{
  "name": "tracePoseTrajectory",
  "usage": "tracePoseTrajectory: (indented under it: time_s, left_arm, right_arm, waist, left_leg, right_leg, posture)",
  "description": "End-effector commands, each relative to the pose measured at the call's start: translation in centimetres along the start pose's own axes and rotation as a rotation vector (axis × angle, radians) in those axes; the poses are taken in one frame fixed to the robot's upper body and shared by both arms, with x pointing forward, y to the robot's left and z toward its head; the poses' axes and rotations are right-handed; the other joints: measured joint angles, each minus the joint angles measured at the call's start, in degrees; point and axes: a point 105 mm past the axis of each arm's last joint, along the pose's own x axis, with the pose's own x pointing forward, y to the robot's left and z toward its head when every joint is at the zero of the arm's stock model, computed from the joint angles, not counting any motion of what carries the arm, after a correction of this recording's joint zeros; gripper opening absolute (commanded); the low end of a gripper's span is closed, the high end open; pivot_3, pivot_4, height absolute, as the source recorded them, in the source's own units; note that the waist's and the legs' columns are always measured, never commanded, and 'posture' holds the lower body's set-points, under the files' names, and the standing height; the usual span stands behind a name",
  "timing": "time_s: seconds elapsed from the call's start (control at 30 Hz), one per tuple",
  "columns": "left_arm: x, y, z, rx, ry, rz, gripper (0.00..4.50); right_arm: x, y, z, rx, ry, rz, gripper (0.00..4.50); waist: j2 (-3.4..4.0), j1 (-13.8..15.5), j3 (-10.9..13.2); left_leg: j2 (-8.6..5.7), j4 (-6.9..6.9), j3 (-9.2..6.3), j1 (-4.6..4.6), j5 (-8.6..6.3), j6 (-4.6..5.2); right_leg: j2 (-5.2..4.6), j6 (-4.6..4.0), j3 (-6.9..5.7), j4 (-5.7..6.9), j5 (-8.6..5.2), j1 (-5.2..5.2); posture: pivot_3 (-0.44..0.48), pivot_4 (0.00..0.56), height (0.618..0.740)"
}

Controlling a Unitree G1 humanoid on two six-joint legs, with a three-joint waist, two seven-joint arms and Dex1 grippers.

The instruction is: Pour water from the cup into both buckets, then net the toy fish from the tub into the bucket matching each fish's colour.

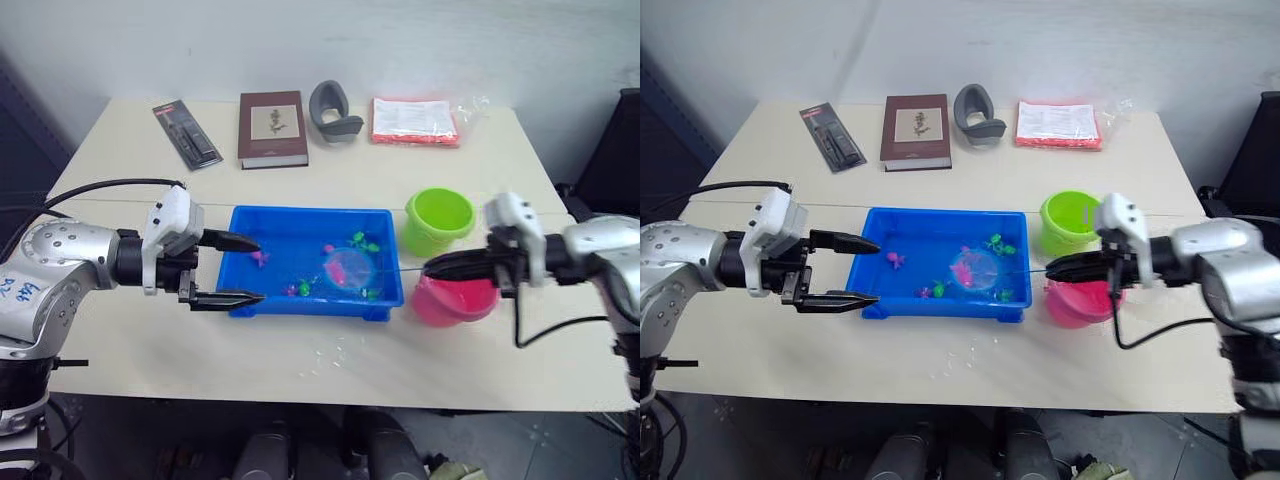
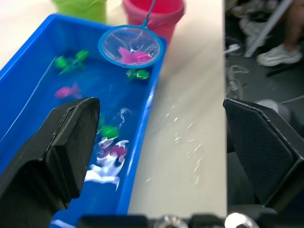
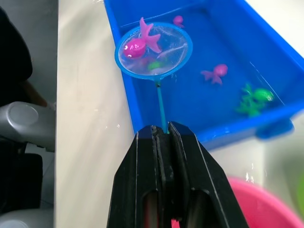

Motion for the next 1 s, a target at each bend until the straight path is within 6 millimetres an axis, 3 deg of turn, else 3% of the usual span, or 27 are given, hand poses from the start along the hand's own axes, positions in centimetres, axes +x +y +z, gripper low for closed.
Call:
tracePoseTrajectory:
  time_s: [0.03,0.17,0.37,0.47,0.63,0.73,1.0]
  left_arm:
    - [0.8,0.4,0.7,0.026,-0.031,-0.061,4.47]
    - [2.2,1.2,1.1,0.058,-0.055,-0.133,4.47]
    - [3.5,1.9,1.9,0.092,-0.104,-0.219,4.47]
    - [3.9,2.4,2.0,0.115,-0.104,-0.233,4.47]
    - [4.2,3.2,2.2,0.15,-0.096,-0.243,4.47]
    - [4.4,3.6,2.5,0.169,-0.093,-0.253,4.47]
    - [4.9,4.2,2.7,0.194,-0.092,-0.277,4.47]
  right_arm:
    - [-3.9,0.4,1.3,-0.04,-0.025,-0.161,0.0]
    - [-7.5,1.1,0.0,-0.074,0.026,-0.363,0.0]
    - [-9.9,2.2,-2.9,-0.269,0.217,-0.513,0.0]
    - [-10.5,2.2,-3.3,-0.439,0.292,-0.571,0.0]
    - [-10.3,2.4,-3.5,-1.038,0.563,-0.49,0.0]
    - [-10.1,2.3,-2.0,-1.304,0.584,-0.506,0.0]
    - [-9.9,2.6,-1.0,-1.499,0.606,-0.466,0.0]
  waist:
    - [0.01,0.43,0.0]
    - [0.03,0.8,-0.02]
    - [0.0,0.4,-0.01]
    - [0.0,0.36,-0.01]
    - [0.0,0.15,-0.01]
    - [-0.01,0.02,0.0]
    - [-0.02,-0.19,0.0]
  left_leg:
    - [-0.01,0.0,0.01,0.0,0.0,0.0]
    - [-0.01,-0.01,0.07,0.02,0.01,-0.01]
    - [-0.01,0.01,0.38,0.09,0.0,0.02]
    - [0.01,0.01,0.58,0.22,0.0,0.03]
    - [0.04,0.04,0.77,0.32,0.02,-0.02]
    - [0.07,0.03,0.79,0.34,0.04,-0.06]
    - [0.08,0.08,0.84,0.35,0.06,-0.1]
  right_leg:
    - [0.0,0.0,0.01,-0.02,0.0,0.01]
    - [0.1,0.01,0.01,0.03,0.0,0.03]
    - [0.26,0.15,0.3,0.01,0.08,0.05]
    - [0.38,0.18,0.59,-0.02,0.08,0.05]
    - [0.56,0.25,0.87,0.01,0.12,0.05]
    - [0.6,0.25,0.95,0.02,0.12,0.05]
    - [0.63,0.25,1.04,0.05,0.11,0.03]
  posture:
    - [0.0,0.15,0.74]
    - [0.0,0.15,0.74]
    - [0.0,0.15,0.74]
    - [0.0,0.15,0.74]
    - [0.0,0.15,0.74]
    - [0.0,0.15,0.74]
    - [0.0,0.15,0.74]
